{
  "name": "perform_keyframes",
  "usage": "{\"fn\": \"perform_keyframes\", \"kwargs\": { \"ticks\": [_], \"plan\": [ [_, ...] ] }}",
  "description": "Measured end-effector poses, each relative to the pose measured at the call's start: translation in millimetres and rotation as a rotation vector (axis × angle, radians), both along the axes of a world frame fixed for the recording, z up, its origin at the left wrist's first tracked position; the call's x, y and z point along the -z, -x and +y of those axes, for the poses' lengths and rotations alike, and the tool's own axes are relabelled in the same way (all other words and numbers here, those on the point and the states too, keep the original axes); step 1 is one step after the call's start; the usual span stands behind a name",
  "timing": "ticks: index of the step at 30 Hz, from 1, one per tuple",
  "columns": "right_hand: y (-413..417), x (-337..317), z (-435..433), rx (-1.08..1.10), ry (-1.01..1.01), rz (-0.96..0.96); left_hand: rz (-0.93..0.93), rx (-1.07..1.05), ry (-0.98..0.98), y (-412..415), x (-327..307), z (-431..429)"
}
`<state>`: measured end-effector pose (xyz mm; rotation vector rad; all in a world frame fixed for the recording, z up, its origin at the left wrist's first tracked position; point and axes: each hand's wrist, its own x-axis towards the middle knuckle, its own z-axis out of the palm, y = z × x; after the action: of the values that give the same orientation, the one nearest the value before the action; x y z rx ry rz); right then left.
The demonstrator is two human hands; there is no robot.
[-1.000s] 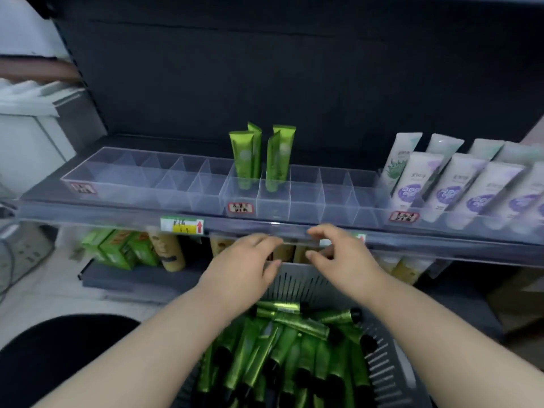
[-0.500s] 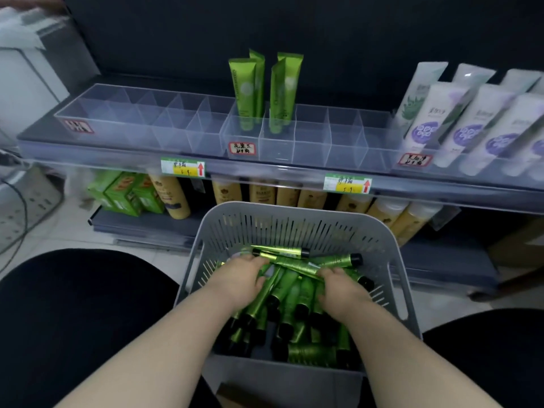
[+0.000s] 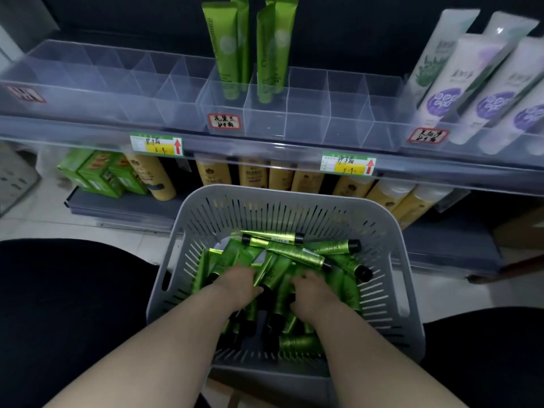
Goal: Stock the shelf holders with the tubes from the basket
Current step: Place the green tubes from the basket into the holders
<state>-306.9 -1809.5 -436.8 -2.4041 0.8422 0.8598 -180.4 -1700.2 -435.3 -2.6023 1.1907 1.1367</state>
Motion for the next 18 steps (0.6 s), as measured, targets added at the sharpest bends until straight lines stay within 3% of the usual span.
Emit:
{"fn": "perform_keyframes", "kwargs": {
  "ticks": [7,18],
  "plan": [
    [-1,5,-5,-0.152,0.061,0.040,-0.058,0.044,-0.052,0,6,-9],
    [-5,-4,0,-0.234,0.148,0.066,0.383,-0.586,0.164,-17,-2,1]
  ]
}}
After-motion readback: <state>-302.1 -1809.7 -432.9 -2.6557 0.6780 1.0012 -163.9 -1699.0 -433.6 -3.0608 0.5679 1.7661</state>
